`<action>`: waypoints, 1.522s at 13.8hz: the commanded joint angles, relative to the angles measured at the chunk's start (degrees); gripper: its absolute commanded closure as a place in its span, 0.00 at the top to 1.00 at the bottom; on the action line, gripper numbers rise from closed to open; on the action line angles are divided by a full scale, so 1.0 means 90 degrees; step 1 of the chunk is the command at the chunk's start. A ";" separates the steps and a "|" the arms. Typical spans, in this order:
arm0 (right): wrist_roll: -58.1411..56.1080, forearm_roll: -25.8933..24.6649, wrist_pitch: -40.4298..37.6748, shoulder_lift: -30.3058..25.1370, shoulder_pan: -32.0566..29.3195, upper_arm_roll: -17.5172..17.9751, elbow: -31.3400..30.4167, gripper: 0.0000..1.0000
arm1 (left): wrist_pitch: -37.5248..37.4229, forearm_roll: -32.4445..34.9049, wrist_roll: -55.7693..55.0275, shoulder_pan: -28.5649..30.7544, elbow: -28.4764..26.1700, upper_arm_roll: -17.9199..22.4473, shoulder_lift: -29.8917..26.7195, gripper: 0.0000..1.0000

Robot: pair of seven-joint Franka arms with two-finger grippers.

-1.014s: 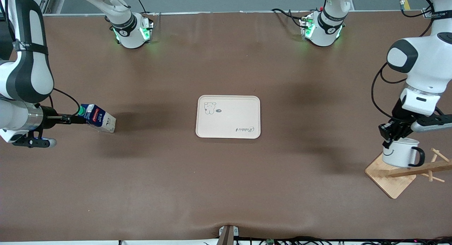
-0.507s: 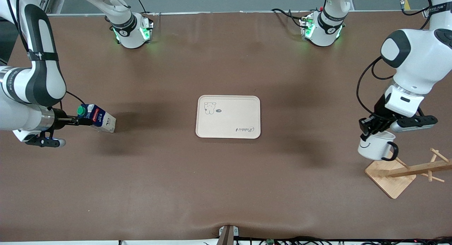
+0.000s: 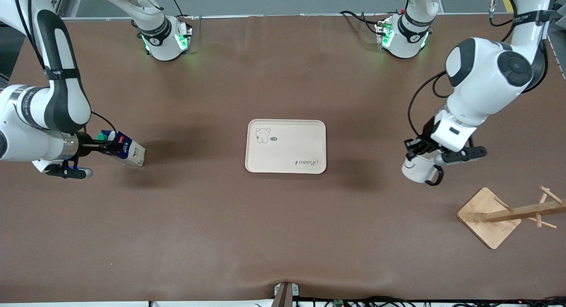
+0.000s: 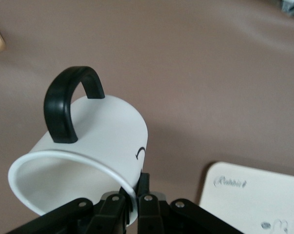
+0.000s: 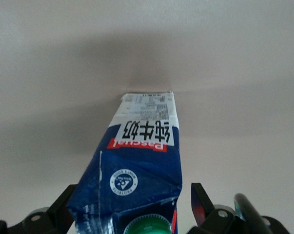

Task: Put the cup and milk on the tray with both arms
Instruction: 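Carry the mug onto the tray with the left gripper while the right lifts milk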

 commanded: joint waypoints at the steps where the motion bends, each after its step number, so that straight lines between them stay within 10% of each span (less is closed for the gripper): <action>1: 0.0146 0.0002 0.0030 -0.0282 -0.0046 0.0061 -0.0306 0.57 | -0.0766 -0.0032 -0.0771 -0.0410 0.0803 -0.0136 0.0633 0.00; 4: 0.0165 0.0012 0.0020 -0.0262 -0.0056 0.0061 -0.0237 0.19 | -0.0953 -0.0013 -0.1680 -0.1113 0.1117 -0.0136 0.1083 0.00; 21: 0.0175 0.0100 -0.0400 -0.0096 0.0080 0.0091 0.2027 0.21 | -0.0983 -0.0013 -0.3956 -0.3000 0.2006 -0.0117 0.3290 0.00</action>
